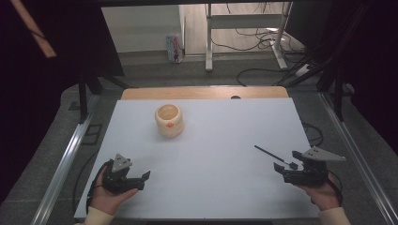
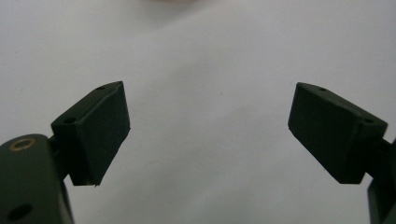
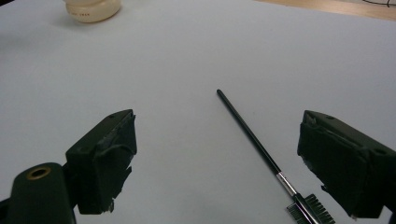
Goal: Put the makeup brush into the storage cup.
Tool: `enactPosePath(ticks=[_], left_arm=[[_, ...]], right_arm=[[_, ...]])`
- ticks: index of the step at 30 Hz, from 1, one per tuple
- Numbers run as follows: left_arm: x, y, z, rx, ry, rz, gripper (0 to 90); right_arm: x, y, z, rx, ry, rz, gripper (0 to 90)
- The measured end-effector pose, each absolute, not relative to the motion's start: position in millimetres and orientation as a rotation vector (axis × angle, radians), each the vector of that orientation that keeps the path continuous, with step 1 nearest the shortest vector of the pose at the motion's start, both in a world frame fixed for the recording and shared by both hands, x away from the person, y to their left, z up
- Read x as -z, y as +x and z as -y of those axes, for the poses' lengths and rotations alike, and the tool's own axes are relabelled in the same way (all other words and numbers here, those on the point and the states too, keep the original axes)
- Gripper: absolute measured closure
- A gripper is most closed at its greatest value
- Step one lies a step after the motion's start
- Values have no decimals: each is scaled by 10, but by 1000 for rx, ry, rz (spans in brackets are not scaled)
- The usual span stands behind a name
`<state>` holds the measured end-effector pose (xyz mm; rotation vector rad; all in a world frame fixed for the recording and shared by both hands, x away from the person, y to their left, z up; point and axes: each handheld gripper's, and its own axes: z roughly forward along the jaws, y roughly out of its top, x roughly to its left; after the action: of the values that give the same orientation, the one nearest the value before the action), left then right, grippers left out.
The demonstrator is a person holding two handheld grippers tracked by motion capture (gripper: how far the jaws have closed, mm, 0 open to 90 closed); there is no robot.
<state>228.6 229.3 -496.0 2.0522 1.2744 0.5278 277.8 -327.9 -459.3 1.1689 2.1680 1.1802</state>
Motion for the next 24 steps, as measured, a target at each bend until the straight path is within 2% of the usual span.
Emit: enactPosePath(ticks=[24], left_arm=[[4983,2241,-2326,-533,2063,-1285,135]], right_arm=[[4596,2730,3334,-1148,1171,-2193,119]])
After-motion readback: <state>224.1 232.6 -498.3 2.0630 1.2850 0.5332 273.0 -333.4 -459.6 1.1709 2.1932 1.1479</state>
